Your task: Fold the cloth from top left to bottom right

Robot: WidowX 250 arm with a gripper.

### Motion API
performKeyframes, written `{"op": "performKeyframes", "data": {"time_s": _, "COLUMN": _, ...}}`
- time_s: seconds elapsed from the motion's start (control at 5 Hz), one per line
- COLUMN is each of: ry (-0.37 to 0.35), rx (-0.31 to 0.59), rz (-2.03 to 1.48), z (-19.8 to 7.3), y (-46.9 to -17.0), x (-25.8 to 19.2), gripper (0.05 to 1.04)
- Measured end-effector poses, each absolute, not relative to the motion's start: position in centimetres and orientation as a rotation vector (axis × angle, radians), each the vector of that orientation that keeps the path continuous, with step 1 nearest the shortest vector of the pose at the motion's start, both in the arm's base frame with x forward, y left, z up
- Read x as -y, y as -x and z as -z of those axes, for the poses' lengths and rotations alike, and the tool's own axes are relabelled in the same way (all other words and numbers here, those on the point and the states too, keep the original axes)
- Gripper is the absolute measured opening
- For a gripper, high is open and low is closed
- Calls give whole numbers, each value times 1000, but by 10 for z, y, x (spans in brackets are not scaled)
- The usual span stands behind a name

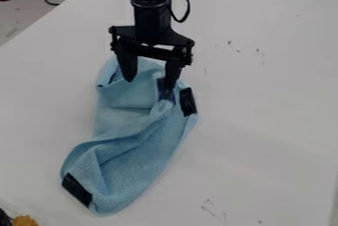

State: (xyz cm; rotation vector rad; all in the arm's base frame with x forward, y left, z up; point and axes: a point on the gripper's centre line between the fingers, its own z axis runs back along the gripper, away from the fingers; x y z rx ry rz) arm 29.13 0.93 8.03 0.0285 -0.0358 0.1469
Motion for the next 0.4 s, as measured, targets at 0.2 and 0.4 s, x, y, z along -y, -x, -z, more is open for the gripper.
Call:
{"op": "performKeyframes", "data": {"time_s": 0.2, "ry": -39, "rx": 56, "rz": -125, "z": -89, "y": -291, "x": -11, "gripper": 1003}}
{"op": "performKeyframes", "data": {"time_s": 0.4, "ry": -55, "rx": 62, "rz": -72, "z": -93, "y": -294, "x": -12, "gripper": 999}}
